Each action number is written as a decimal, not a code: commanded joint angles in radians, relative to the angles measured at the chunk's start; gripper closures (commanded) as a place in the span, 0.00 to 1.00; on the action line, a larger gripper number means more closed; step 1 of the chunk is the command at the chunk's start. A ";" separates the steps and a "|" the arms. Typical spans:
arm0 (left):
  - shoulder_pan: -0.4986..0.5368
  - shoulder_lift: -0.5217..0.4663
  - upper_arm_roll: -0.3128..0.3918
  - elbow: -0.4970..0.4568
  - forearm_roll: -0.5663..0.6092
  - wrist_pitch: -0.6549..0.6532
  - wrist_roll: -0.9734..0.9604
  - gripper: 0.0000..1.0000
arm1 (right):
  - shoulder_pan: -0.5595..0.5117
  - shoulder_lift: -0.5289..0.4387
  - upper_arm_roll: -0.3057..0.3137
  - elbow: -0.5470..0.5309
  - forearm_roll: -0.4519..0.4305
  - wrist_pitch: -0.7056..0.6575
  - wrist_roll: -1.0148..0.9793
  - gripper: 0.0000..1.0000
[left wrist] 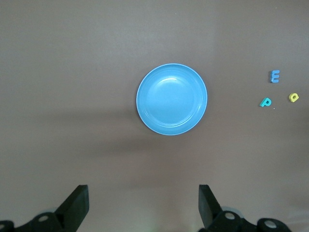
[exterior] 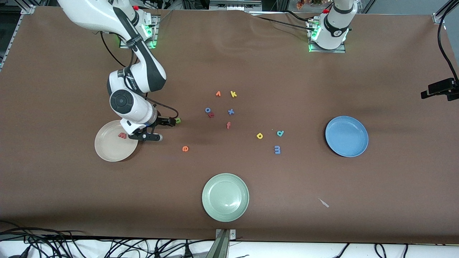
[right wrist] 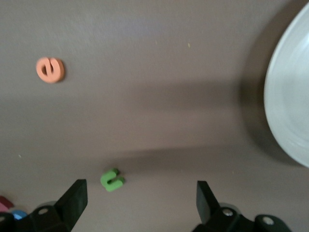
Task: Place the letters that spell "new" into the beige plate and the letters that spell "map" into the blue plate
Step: 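Move the right gripper over the green c letter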
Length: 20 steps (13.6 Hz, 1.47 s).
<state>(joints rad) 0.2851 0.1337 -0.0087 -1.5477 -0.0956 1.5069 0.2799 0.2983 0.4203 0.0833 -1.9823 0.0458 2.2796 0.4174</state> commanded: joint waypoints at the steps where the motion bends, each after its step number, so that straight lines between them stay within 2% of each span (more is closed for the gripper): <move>1: 0.005 -0.008 -0.007 0.009 0.027 -0.010 -0.007 0.00 | -0.001 -0.060 0.029 -0.127 0.016 0.111 0.018 0.00; 2: 0.006 -0.008 -0.007 0.009 0.027 -0.010 -0.007 0.00 | 0.001 -0.058 0.041 -0.156 0.016 0.171 0.044 0.00; 6: 0.006 -0.008 -0.007 0.009 0.027 -0.010 -0.005 0.00 | 0.036 -0.038 0.055 -0.191 0.011 0.244 0.080 0.00; 11: 0.006 -0.008 -0.007 0.009 0.027 -0.010 -0.005 0.00 | 0.058 0.011 0.053 -0.182 -0.012 0.297 0.077 0.01; 13: 0.006 -0.008 -0.007 0.009 0.027 -0.010 -0.005 0.00 | 0.061 0.027 0.052 -0.181 -0.047 0.322 0.078 0.01; 17: 0.006 -0.008 -0.007 0.009 0.027 -0.010 -0.005 0.00 | 0.061 0.043 0.052 -0.179 -0.049 0.330 0.078 0.14; 20: 0.014 -0.008 -0.007 0.009 0.028 -0.010 -0.005 0.00 | 0.061 0.051 0.052 -0.179 -0.050 0.330 0.078 0.27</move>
<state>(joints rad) 0.2878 0.1336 -0.0087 -1.5477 -0.0956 1.5069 0.2799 0.3535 0.4648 0.1371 -2.1607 0.0147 2.5942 0.4850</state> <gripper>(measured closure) 0.000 0.233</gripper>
